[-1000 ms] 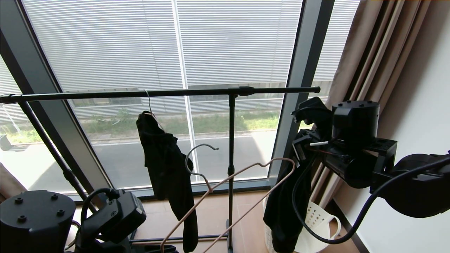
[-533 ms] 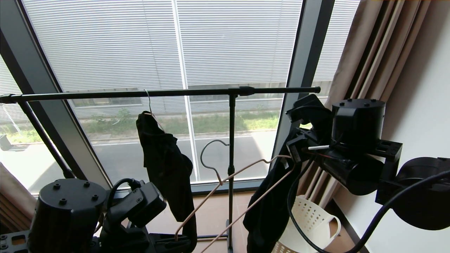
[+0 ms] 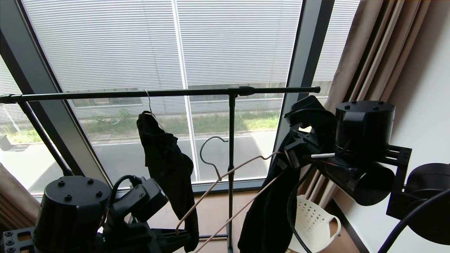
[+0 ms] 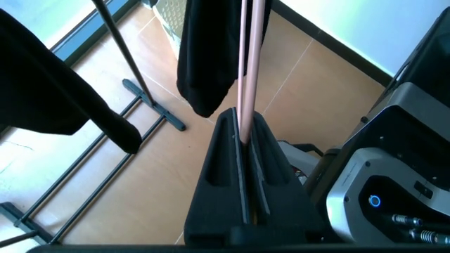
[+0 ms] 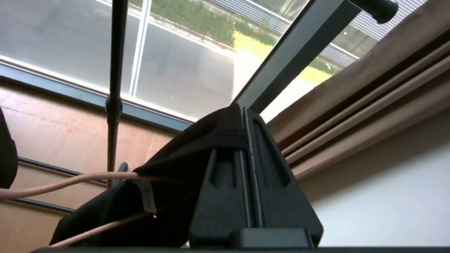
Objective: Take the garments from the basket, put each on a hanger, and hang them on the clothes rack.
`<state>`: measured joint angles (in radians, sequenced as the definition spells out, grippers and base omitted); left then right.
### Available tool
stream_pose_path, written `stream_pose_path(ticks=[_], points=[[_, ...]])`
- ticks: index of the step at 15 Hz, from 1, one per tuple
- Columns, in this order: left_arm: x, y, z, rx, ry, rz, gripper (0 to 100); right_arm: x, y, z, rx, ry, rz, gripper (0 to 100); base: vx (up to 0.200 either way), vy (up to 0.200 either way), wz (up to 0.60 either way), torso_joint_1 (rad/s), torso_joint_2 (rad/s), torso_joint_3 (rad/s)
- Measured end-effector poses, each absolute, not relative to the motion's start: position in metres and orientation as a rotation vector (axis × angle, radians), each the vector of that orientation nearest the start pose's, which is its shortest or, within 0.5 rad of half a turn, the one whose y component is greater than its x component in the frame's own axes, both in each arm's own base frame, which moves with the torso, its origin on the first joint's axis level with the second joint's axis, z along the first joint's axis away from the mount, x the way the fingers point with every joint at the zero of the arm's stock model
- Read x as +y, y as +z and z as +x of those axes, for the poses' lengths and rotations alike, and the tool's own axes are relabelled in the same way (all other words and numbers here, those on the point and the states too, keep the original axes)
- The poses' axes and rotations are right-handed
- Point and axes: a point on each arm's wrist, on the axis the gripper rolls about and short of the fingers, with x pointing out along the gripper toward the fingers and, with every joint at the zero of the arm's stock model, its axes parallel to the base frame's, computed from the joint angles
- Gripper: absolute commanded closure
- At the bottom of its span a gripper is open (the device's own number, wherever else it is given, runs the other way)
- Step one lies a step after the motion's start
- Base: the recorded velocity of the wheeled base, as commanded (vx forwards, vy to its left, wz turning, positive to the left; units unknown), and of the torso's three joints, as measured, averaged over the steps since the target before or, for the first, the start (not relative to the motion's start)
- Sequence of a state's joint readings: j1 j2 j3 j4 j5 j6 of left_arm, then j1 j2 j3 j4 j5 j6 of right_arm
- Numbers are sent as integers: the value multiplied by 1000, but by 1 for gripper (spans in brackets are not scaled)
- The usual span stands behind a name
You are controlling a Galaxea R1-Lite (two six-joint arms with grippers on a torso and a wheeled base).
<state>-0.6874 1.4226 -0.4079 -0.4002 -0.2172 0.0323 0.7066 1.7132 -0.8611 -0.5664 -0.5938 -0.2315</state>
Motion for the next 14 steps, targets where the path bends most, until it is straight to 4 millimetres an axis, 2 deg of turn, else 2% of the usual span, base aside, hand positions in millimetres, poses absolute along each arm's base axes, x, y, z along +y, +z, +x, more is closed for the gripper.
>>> stream_pose_path(ticks=[5, 14], points=[[-134, 134, 154, 585, -891, 180, 100, 215, 187, 220, 190, 223, -409, 100, 0, 0, 0, 0, 0, 0], [-143, 130, 168, 586, -830, 191, 100, 255, 210, 163, 95, 434, -321, 100, 0, 0, 0, 0, 0, 0]])
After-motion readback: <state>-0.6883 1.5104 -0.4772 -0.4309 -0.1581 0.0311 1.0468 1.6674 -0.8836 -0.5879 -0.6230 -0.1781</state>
